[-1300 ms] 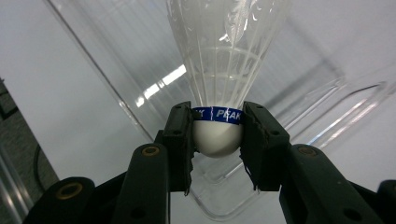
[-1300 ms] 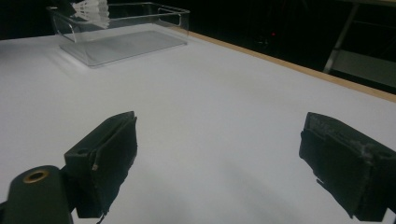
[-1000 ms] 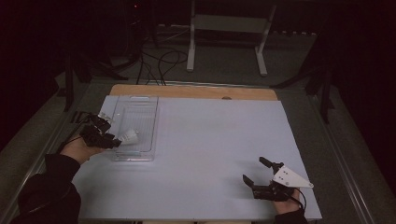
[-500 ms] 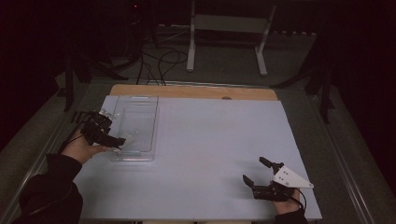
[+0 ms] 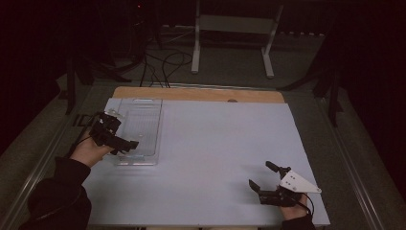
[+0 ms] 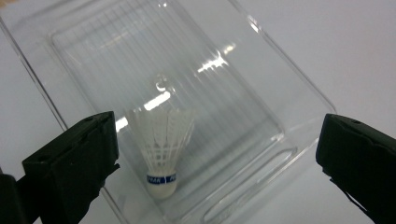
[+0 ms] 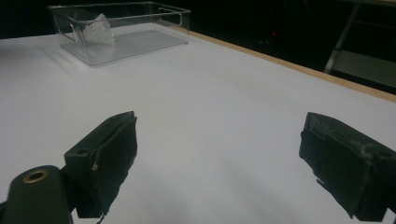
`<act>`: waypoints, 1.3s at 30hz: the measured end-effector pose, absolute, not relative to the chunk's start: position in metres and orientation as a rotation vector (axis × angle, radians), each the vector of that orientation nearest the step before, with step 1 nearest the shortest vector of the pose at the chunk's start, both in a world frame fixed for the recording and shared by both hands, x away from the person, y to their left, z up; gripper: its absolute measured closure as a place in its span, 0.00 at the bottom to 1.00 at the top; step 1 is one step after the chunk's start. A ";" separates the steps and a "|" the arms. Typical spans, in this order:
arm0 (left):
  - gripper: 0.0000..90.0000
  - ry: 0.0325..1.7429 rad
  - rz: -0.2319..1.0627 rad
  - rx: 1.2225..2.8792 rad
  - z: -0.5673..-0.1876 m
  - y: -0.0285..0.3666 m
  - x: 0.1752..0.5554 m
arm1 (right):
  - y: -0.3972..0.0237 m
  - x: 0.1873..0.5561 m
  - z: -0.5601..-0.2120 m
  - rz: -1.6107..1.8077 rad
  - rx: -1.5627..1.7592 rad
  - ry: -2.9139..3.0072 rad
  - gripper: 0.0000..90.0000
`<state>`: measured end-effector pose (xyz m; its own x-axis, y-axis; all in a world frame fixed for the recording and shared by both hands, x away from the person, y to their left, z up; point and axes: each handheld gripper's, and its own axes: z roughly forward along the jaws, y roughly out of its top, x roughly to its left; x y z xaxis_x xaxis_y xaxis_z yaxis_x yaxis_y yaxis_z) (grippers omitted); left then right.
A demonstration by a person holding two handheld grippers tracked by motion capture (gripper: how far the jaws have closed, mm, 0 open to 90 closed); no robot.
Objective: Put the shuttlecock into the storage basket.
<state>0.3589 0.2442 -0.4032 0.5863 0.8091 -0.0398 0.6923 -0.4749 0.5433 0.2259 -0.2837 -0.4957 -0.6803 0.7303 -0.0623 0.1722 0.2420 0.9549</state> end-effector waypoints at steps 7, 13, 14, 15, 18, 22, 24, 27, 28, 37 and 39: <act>0.00 1.159 0.347 2.322 -0.403 0.234 0.360 | -0.284 0.226 -0.495 1.450 0.822 2.011 0.12; 0.00 1.152 0.352 2.309 -0.404 0.229 0.361 | -0.284 0.226 -0.496 1.448 0.828 2.013 0.12; 0.00 1.142 0.358 2.303 -0.403 0.227 0.361 | -0.284 0.226 -0.496 1.448 0.827 2.014 0.12; 0.00 1.138 0.363 2.293 -0.402 0.226 0.361 | -0.284 0.226 -0.496 1.447 0.826 2.014 0.12; 0.00 1.109 0.362 2.272 -0.399 0.223 0.360 | -0.284 0.226 -0.496 1.447 0.823 2.013 0.12; 0.00 1.089 0.338 2.259 -0.397 0.218 0.360 | -0.283 0.226 -0.496 1.447 0.829 2.013 0.12; 0.00 1.067 0.345 2.257 -0.395 0.212 0.360 | -0.284 0.226 -0.496 1.447 0.823 2.014 0.12; 0.00 1.055 0.348 2.258 -0.394 0.209 0.360 | -0.284 0.226 -0.495 1.447 0.824 2.013 0.12; 0.00 1.052 0.343 2.260 -0.393 0.207 0.359 | -0.284 0.226 -0.495 1.447 0.824 2.013 0.12; 0.00 1.003 0.327 2.274 -0.390 0.189 0.360 | -0.284 0.226 -0.496 1.449 0.824 2.016 0.12; 0.00 0.991 0.322 2.279 -0.390 0.186 0.360 | -0.284 0.226 -0.496 1.448 0.826 2.016 0.12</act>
